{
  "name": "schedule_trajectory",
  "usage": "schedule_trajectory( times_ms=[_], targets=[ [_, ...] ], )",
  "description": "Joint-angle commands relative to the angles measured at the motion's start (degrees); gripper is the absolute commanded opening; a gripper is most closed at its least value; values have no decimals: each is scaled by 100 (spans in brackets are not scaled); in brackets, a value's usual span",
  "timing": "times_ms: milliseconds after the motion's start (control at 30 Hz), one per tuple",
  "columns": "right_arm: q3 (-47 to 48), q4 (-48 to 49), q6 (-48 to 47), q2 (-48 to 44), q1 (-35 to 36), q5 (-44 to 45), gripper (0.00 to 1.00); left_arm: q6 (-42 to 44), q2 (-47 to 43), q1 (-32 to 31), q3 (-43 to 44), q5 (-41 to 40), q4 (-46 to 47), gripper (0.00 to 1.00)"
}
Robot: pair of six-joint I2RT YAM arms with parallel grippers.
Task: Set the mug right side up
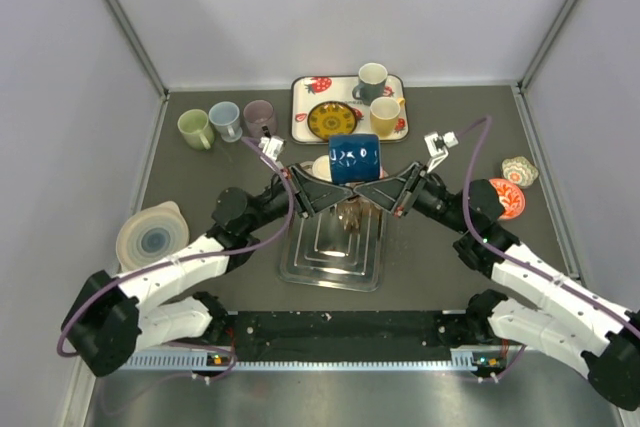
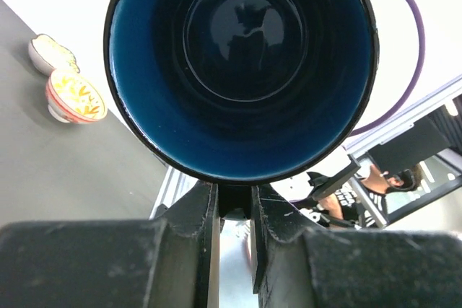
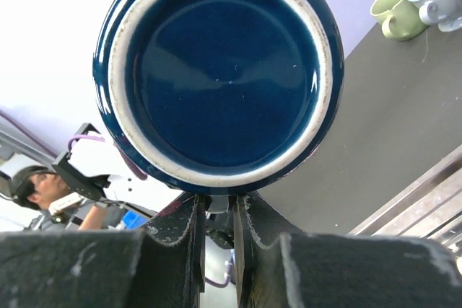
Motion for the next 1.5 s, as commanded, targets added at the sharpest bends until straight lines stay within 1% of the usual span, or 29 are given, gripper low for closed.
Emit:
schedule_trajectory(
  times_ms=[0, 67, 100, 200, 333, 533, 567, 667, 733, 833, 967, 1133, 1367, 1467],
  targets=[
    [466, -1366, -1313, -56, 493, -544, 4, 1020, -468, 1, 604, -472, -1224, 0],
    [580, -1656, -1506, -74, 555, -395, 4, 1206, -608, 1, 622, -603, -1654, 0],
    [607, -1727, -1560, -91, 634, -333, 0, 1311, -661, 1, 621, -639, -1761, 0],
    [686, -1841, -1683, -118, 731, -166, 0, 1374, -758, 1, 578, -876, -2131, 0],
    [712, -1736, -1639, -100, 784, -200, 0, 1251, -741, -7, 472, -903, -2035, 0],
    [756, -1798, -1648, -56, 819, -227, 0, 1364, -863, -7, 463, -876, -1929, 0],
    [756, -1833, -1648, -56, 828, -227, 7, 1408, -899, -7, 455, -876, -1921, 0],
    [774, -1850, -1622, -56, 819, -227, 21, 1461, -1030, -7, 367, -920, -1737, 0],
    [809, -1859, -1613, -56, 819, -210, 25, 1435, -1101, -7, 244, -920, -1457, 0],
    [836, -1859, -1604, -56, 819, -209, 27, 1330, -1171, -7, 33, -912, -982, 0],
    [880, -1868, -1595, -47, 819, -236, 29, 1286, -1294, -7, -90, -929, -752, 0],
    [941, -2043, -1657, -56, 819, -218, 36, 1522, -1575, 1, -91, -1105, -1032, 0],
    [985, -1991, -1648, 40, 819, -253, 37, 1584, -1778, -7, -108, -1219, -1129, 0],
    [1029, -2104, -1674, 23, 811, -262, 37, 1838, -1961, 1, -30, -1482, -1532, 0]
  ],
)
